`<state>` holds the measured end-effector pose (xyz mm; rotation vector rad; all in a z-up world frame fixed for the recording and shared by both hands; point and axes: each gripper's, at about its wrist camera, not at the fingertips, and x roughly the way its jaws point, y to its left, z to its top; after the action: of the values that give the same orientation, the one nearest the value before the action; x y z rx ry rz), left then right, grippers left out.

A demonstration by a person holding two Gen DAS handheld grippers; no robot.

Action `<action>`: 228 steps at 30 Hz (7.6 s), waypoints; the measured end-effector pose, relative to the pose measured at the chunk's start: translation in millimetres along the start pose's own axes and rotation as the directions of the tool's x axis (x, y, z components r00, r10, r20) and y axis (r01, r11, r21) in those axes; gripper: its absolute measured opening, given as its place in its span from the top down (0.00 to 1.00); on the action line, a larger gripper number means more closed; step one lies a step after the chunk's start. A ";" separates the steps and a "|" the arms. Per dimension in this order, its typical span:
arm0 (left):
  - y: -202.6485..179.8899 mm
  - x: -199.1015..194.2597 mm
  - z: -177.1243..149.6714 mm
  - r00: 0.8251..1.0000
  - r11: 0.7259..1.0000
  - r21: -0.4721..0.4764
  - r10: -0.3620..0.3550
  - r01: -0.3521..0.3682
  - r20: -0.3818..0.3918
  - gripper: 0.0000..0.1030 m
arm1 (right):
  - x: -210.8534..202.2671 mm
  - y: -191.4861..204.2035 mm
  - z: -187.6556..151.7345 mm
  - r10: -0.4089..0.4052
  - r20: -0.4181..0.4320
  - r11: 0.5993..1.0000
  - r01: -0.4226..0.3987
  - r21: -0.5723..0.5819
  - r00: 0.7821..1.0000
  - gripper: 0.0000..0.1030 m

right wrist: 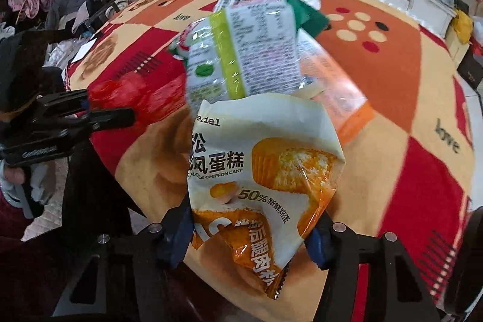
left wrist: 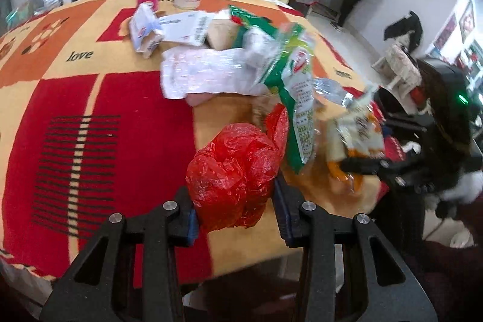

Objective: Collect trash
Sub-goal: 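Carry the red bag and cake bag with both tools over the black trash bin, then open both tools to drop the red bag and cake bag into the bin, then move both empty tools back over the trash pile on the table, then grasp the green-and-white snack bag with the left tool while the right tool reaches the white Crestor box, then lift the green snack bag with the left tool while the right tool grasps and lifts the Crestor box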

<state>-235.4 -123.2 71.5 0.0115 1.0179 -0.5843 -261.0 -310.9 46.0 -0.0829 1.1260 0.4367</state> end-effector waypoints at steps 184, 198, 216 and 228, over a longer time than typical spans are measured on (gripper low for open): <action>31.7 45.5 17.6 0.998 0.958 -0.283 0.041 -0.054 -0.051 0.34 | 56.6 -48.8 86.6 -0.092 -0.144 0.961 0.050 -0.273 0.985 0.23; 33.3 55.7 18.1 0.997 0.958 -0.282 0.032 -0.052 -0.075 0.34 | 64.8 -47.7 87.8 -0.105 -0.179 0.958 0.051 -0.281 0.978 0.23; 39.5 54.8 17.1 0.997 0.955 -0.292 0.028 -0.047 -0.069 0.71 | 54.1 -40.7 98.6 -0.099 -0.154 0.956 0.051 -0.289 0.983 0.37; 38.7 0.5 19.6 0.999 0.953 -0.300 -0.049 0.046 -0.003 0.79 | 15.7 -69.6 53.1 -0.138 -0.218 0.971 0.088 -0.223 0.966 0.37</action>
<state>-201.7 -95.9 71.8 -0.2796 1.1107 -0.4679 -183.7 -354.9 44.6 -0.3928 1.2943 0.4508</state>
